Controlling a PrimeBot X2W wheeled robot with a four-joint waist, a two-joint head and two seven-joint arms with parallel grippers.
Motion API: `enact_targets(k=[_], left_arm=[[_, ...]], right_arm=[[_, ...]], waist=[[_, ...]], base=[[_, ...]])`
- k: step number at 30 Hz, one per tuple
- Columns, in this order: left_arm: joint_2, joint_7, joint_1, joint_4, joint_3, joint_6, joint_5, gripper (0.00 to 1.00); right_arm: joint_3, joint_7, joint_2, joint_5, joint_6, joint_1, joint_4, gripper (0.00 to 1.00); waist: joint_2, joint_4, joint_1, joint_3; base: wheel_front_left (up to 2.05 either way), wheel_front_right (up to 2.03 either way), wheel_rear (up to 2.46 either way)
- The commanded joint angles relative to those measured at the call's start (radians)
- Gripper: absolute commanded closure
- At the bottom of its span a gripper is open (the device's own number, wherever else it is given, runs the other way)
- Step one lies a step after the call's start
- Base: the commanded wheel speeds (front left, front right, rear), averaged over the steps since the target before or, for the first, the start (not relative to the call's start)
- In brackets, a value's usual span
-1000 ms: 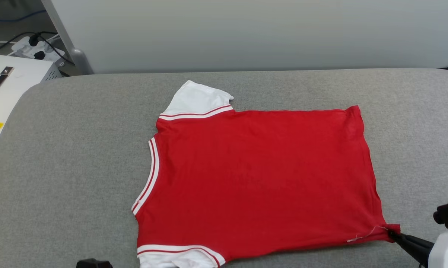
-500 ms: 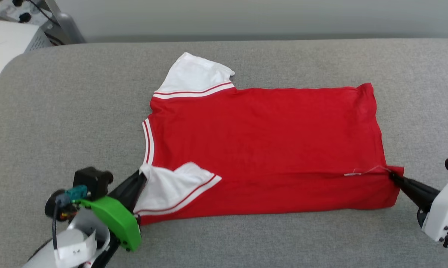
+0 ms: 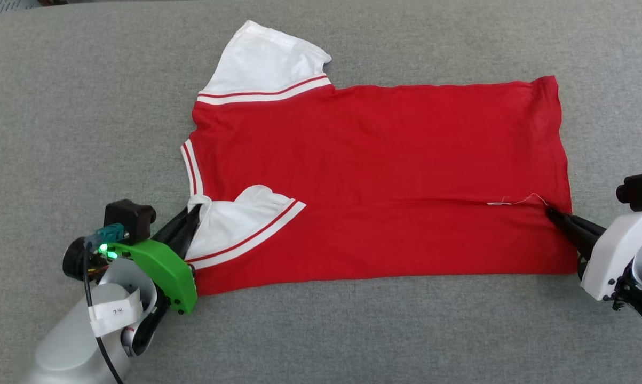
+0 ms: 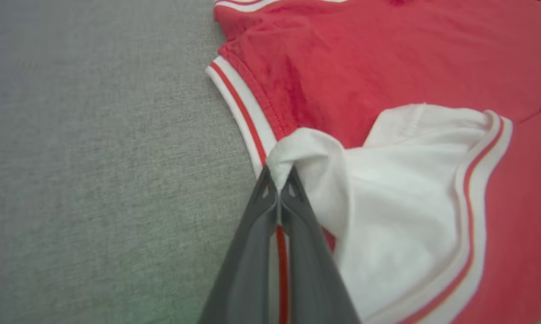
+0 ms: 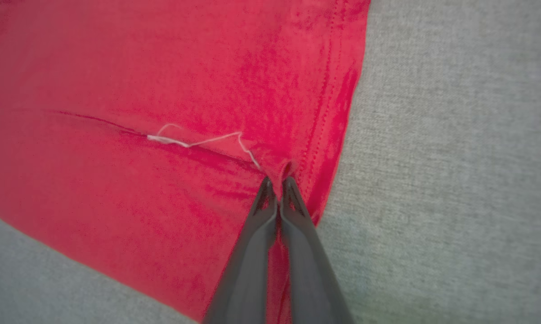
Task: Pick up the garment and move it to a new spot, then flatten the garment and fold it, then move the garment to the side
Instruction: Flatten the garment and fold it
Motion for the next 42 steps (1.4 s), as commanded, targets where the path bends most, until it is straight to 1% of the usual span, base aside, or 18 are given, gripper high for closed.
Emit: enact_targets(k=[1,6,7,8,10,12,17,20,22,25,27,32,34,38,42], left_arm=[[-0.015,-0.011,-0.015,0.032,-0.011,-0.009,-0.005,1.00],[-0.051,-0.044,-0.016,0.125,-0.047,-0.022,-0.015,1.00],[-0.059,-0.053,-0.015,0.135,-0.046,-0.023,-0.025,0.96],[-0.063,-0.060,-0.015,0.140,-0.047,-0.024,-0.028,0.00],[-0.063,-0.072,-0.018,0.151,-0.046,-0.025,-0.032,0.00],[-0.050,-0.082,-0.024,0.142,-0.042,-0.025,-0.025,0.00],[0.016,-0.086,-0.047,0.076,-0.011,-0.021,-0.001,0.00],[0.068,-0.032,-0.066,0.012,-0.001,-0.020,-0.009,0.00],[0.111,0.063,-0.083,-0.039,-0.006,-0.017,-0.020,0.00],[0.149,0.214,-0.104,-0.111,-0.014,-0.018,-0.067,0.00],[0.180,0.332,-0.118,-0.160,-0.038,-0.020,-0.089,0.00],[0.217,0.611,-0.128,-0.244,-0.069,-0.019,-0.218,0.00],[0.225,0.695,-0.127,-0.260,-0.081,-0.015,-0.259,0.00],[0.232,0.814,-0.117,-0.271,-0.106,-0.010,-0.320,0.00],[0.223,0.860,-0.102,-0.257,-0.131,-0.006,-0.336,0.00]], right_arm=[[0.011,-0.005,0.010,-0.017,-0.001,-0.016,0.021,1.00],[0.028,-0.032,0.033,-0.017,-0.001,-0.013,0.061,1.00],[0.025,-0.043,0.036,-0.009,-0.001,-0.008,0.063,0.66],[0.022,-0.055,0.034,-0.009,-0.001,-0.003,0.062,0.00],[0.009,-0.087,0.025,-0.005,-0.001,0.016,0.046,0.00],[-0.001,-0.113,0.004,-0.010,-0.001,0.040,0.018,0.00],[-0.060,-0.153,-0.045,-0.023,-0.001,0.117,-0.064,0.00],[-0.098,-0.153,-0.057,-0.038,-0.001,0.156,-0.112,0.00],[-0.123,-0.141,-0.058,-0.058,-0.001,0.178,-0.141,0.00],[-0.150,-0.113,-0.047,-0.086,-0.001,0.198,-0.169,0.00],[-0.165,-0.095,-0.036,-0.105,-0.001,0.205,-0.180,0.00],[-0.199,-0.053,-0.006,-0.149,-0.001,0.213,-0.199,0.00],[-0.210,-0.039,0.006,-0.159,-0.001,0.214,-0.205,0.00],[-0.222,-0.007,0.024,-0.170,-0.001,0.214,-0.214,0.00],[-0.228,0.014,0.039,-0.177,-0.001,0.208,-0.220,0.00]], waist=[[0.0000,-0.001,0.0000,0.013],[0.0000,0.007,0.0000,0.000],[0.0000,0.011,0.0000,-0.009],[0.0000,0.015,0.0000,-0.017],[0.0000,0.028,0.0000,-0.035],[0.0000,0.038,0.0000,-0.055],[0.0000,0.061,0.0000,-0.102],[0.0000,0.065,0.0000,-0.117],[0.0000,0.067,0.0000,-0.123],[0.0000,0.067,0.0000,-0.127],[0.0000,0.065,0.0000,-0.126],[0.0000,0.056,0.0000,-0.124],[0.0000,0.050,0.0000,-0.121],[0.0000,0.036,0.0000,-0.112],[0.0000,0.020,0.0000,-0.099]], base=[[0.00,0.00,0.00],[0.00,0.00,0.00],[0.00,0.00,0.00],[0.00,0.00,0.00],[0.00,0.00,0.00],[0.00,0.00,0.00],[0.00,0.00,0.00],[0.00,0.00,0.00],[0.00,0.00,0.00],[0.00,0.00,0.00],[0.00,0.00,0.00],[0.00,0.00,0.00],[0.00,0.00,0.00],[0.00,0.00,0.00],[0.00,0.00,0.00]])
